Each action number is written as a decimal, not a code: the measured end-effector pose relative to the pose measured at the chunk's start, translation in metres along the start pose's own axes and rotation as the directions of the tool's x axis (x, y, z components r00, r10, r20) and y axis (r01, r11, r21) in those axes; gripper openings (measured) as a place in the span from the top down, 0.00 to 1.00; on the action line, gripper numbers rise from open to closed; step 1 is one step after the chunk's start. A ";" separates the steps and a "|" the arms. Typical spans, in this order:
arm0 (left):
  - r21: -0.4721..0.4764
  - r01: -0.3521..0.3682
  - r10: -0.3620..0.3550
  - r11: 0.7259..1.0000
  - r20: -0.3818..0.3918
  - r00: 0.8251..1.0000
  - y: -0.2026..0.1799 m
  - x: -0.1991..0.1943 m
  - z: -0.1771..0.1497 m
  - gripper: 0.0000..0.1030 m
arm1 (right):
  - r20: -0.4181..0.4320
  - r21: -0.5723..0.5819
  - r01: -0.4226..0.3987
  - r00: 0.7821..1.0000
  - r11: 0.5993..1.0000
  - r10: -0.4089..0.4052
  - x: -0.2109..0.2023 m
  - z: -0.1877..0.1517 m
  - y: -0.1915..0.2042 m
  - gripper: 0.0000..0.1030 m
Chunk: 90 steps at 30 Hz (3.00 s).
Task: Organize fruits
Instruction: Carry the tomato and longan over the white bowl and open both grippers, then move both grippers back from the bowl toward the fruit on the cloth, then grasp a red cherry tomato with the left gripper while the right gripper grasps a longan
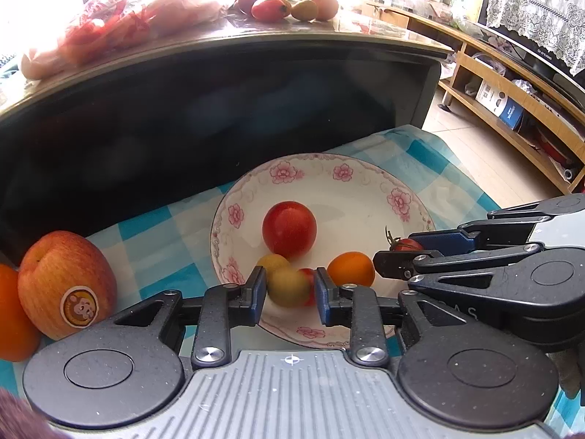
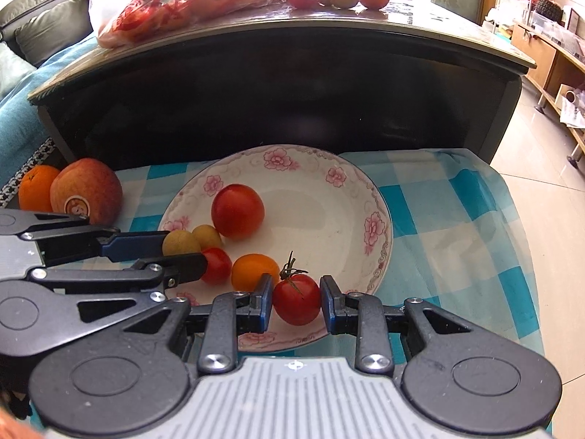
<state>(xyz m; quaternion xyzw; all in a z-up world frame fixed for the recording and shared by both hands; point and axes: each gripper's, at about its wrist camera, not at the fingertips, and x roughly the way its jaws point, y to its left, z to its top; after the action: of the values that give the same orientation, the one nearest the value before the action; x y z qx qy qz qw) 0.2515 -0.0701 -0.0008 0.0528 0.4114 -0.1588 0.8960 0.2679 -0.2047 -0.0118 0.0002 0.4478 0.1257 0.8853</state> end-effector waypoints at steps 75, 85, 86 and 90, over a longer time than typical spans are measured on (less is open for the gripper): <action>-0.021 -0.006 0.004 1.000 -0.115 0.993 0.027 -0.050 -0.088 0.63 | -0.115 0.007 -0.115 0.987 0.993 0.115 -0.045 -0.070 0.054 0.69; -0.036 -0.023 0.018 0.999 -0.132 0.991 0.039 -0.050 -0.093 0.63 | -0.122 0.035 -0.172 0.977 0.985 0.175 -0.034 -0.069 0.068 0.64; -0.034 -0.025 0.021 0.999 -0.132 0.991 0.040 -0.050 -0.094 0.63 | -0.120 0.037 -0.175 0.977 0.984 0.179 -0.034 -0.068 0.070 0.63; -0.030 -0.028 0.024 0.999 -0.134 0.991 0.042 -0.051 -0.097 0.63 | -0.129 0.038 -0.189 0.973 0.981 0.193 -0.029 -0.068 0.075 0.63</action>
<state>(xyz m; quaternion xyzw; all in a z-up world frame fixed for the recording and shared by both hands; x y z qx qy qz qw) 0.1647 0.0038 -0.0276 0.0545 0.4724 -0.1367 0.8690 0.1806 -0.1465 -0.0208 0.0462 0.5049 0.2043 0.8374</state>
